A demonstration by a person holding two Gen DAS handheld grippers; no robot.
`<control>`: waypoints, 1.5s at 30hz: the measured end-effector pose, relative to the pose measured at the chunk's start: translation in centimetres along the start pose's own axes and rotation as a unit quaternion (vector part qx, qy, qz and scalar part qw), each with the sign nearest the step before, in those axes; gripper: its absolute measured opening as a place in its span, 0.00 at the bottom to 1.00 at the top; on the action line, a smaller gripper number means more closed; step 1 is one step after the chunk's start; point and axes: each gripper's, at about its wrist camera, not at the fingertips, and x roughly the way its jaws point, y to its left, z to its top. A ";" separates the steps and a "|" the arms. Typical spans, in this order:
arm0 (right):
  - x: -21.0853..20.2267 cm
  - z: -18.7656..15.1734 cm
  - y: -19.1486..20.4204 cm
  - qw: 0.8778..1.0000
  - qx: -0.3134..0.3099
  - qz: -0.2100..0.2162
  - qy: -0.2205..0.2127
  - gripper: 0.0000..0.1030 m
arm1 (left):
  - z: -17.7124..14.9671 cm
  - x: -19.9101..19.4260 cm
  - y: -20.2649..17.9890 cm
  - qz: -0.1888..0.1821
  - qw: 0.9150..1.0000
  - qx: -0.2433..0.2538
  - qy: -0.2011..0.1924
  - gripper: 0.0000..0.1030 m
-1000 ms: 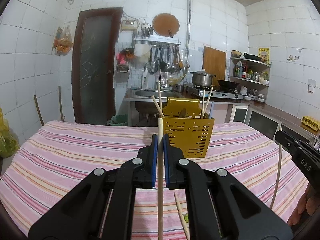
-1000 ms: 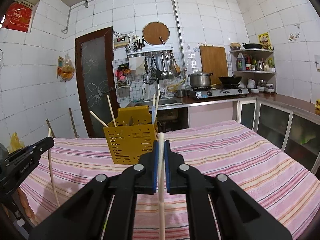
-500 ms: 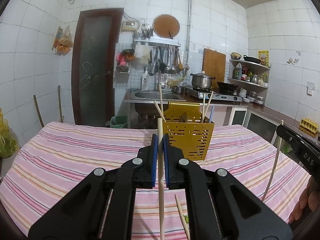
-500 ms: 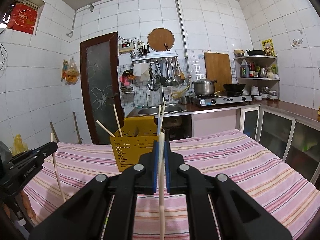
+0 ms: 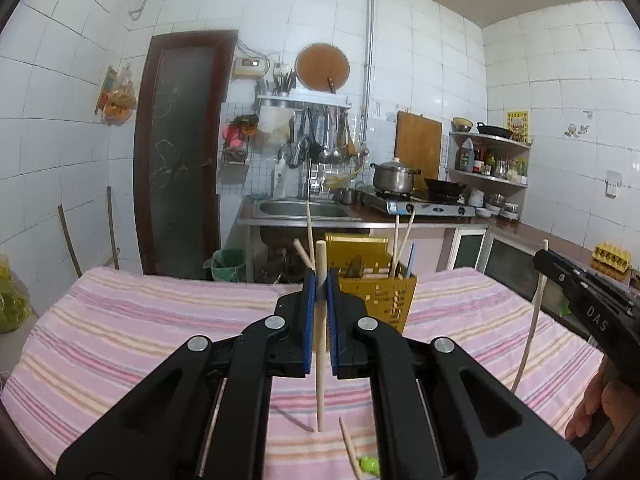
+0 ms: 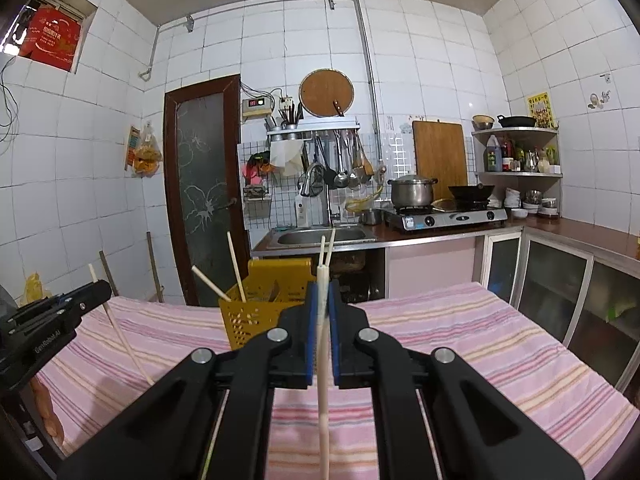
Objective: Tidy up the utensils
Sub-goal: 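Lower the chopstick into the yellow holder with the right tool while the left lowers its chopstick in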
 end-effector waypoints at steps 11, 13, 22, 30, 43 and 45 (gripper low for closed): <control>4.1 4.0 -1.0 1.000 0.017 0.006 -0.019 0.06 | 4.9 3.7 -0.2 -0.013 1.000 -0.015 -0.017 0.04; 5.1 5.3 -1.1 0.999 0.021 0.007 -0.029 0.06 | 6.1 4.7 -0.4 -0.016 0.999 -0.020 -0.022 0.04; 10.2 11.6 -0.4 0.996 0.032 0.014 -0.083 0.06 | 13.0 8.5 -2.2 -0.020 0.996 -0.016 -0.082 0.04; 16.1 13.3 1.0 0.992 0.050 0.010 -0.117 0.06 | 14.1 14.6 -2.3 -0.004 0.995 -0.003 -0.097 0.04; 22.7 4.3 0.4 0.999 0.017 0.005 -0.044 0.06 | 6.7 21.8 0.2 0.015 1.000 -0.008 -0.004 0.06; 22.6 4.4 0.3 1.000 0.005 0.001 -0.021 0.07 | 6.7 21.5 0.2 0.016 1.000 -0.003 0.004 0.22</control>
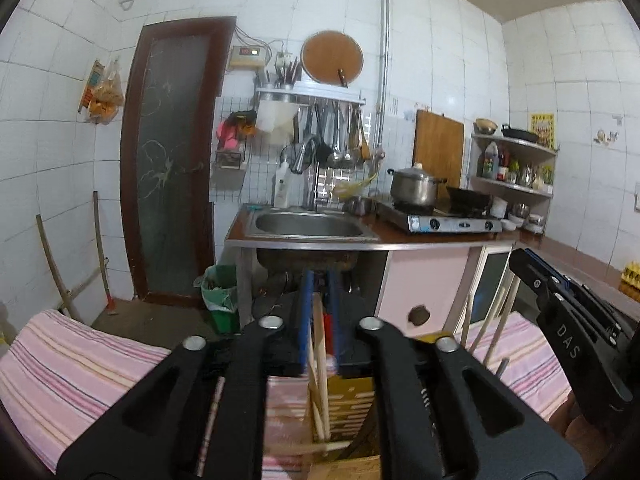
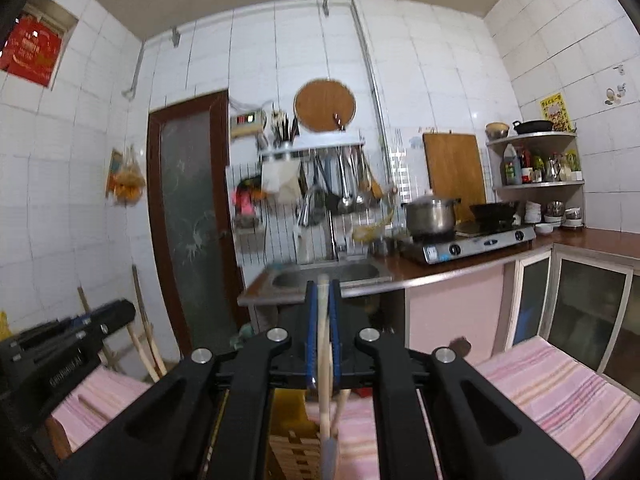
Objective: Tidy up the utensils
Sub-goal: 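Lower the chopstick into the yellow holder with the right tool while the left lowers its chopstick in, then open both tools and move them back down toward the cloth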
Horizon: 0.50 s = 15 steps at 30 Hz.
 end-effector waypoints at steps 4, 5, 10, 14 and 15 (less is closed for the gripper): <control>-1.5 1.3 -0.8 0.999 -0.015 -0.023 0.024 0.64 | 1.0 -2.9 0.8 0.001 1.000 -0.023 -0.016 0.73; -2.4 1.8 -1.1 0.999 -0.017 -0.027 0.024 0.69 | 1.5 -4.0 0.9 0.000 1.000 -0.024 -0.014 0.77; -6.6 3.5 -3.0 0.997 -0.020 -0.050 0.053 0.77 | 3.0 -8.5 1.6 0.015 1.000 -0.011 -0.018 0.95; -10.1 2.4 -3.7 0.995 -0.023 -0.053 0.082 0.90 | 2.2 -11.9 2.6 0.029 1.000 -0.002 0.012 0.95; -10.8 1.7 -3.6 0.994 -0.027 -0.053 0.093 0.91 | 1.6 -12.6 2.9 0.030 0.999 -0.003 0.024 0.95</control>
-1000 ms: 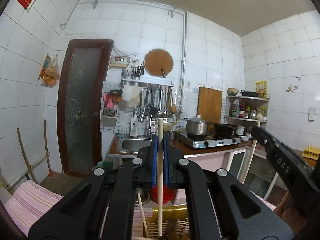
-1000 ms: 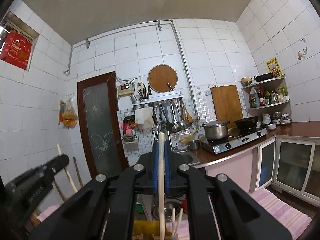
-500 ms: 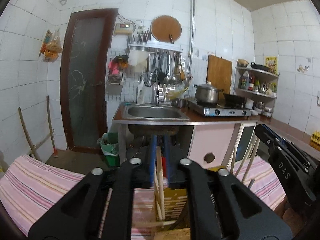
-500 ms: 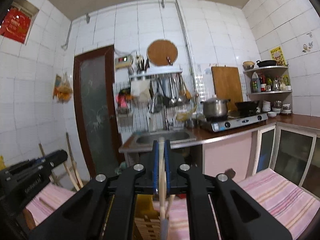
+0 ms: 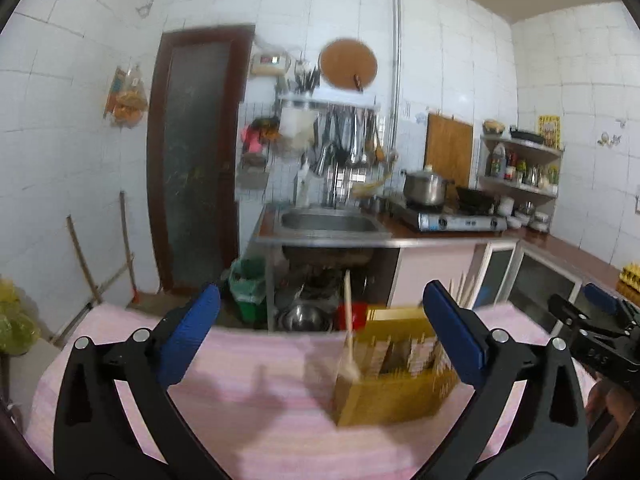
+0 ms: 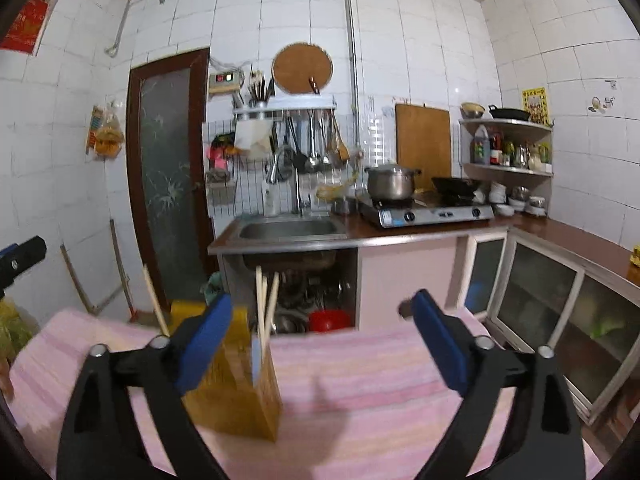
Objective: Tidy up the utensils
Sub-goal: 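Open both tools and move them back down toward the cloth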
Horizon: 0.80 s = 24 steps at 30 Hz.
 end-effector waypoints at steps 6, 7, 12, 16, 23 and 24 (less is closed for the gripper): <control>-3.0 -6.6 1.6 0.995 -0.022 0.035 0.086 0.94 | -5.5 -2.6 1.5 0.022 0.998 0.020 0.054 0.95; -3.4 -8.0 2.2 0.993 -0.035 0.045 0.103 0.94 | -6.4 -2.7 1.7 0.022 0.997 0.022 0.067 0.95; -4.8 -14.1 5.3 0.976 -0.104 0.060 0.182 0.94 | -12.3 -3.4 3.1 0.022 0.991 0.013 0.132 0.95; -5.5 -17.1 6.7 0.965 -0.115 0.074 0.225 0.94 | -16.1 -3.2 4.3 0.030 0.985 0.007 0.172 0.95; -6.4 -18.8 8.8 0.955 -0.115 0.097 0.255 0.94 | -18.8 -1.7 5.4 0.061 0.974 0.030 0.218 0.95; -6.7 -19.2 9.5 0.953 -0.124 0.095 0.259 0.94 | -19.2 -1.5 5.6 0.060 0.972 0.030 0.227 0.95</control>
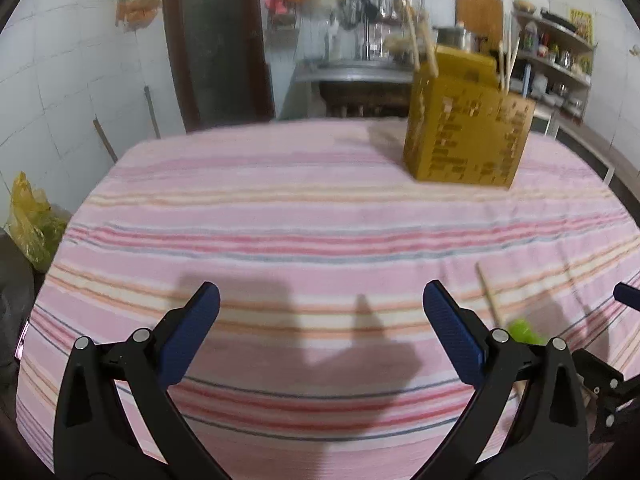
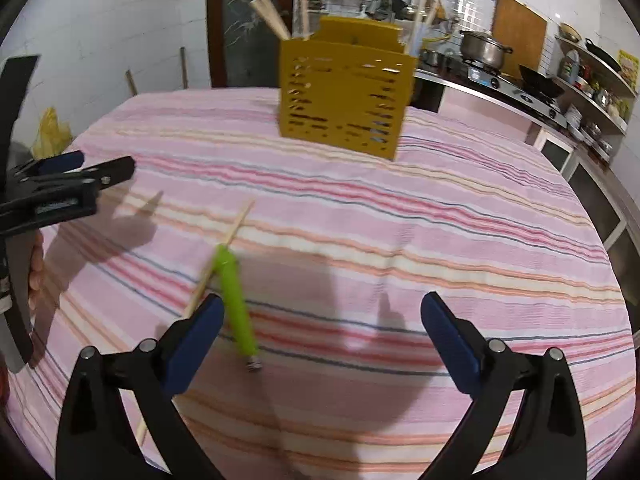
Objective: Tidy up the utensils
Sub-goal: 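Open both tools and move them back down toward the cloth, then grasp the green frog fork with the right tool while the left grasps a chopstick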
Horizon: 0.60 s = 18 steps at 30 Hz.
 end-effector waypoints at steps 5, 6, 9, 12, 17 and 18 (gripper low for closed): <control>1.6 0.5 2.2 0.999 -0.037 -0.019 0.034 0.82 | -1.2 0.5 0.6 0.008 1.000 0.004 0.014 0.95; 1.9 0.8 2.4 0.998 -0.040 -0.017 0.043 0.72 | -1.2 0.5 0.7 0.007 1.000 0.001 0.016 0.95; 3.2 1.4 3.2 0.996 -0.050 -0.007 0.069 0.62 | -1.1 0.3 1.1 0.001 1.000 -0.010 0.016 0.95; 3.9 2.0 3.2 0.996 -0.035 0.022 0.080 0.43 | -0.9 0.3 1.3 -0.005 1.000 -0.021 0.017 0.95; 4.0 2.5 2.0 0.997 -0.002 0.036 0.074 0.20 | -0.5 0.2 0.6 -0.018 0.999 -0.027 0.019 0.95; 3.9 2.5 1.5 0.997 0.007 0.034 0.071 0.19 | -0.4 0.2 0.2 -0.022 0.999 -0.027 0.020 0.95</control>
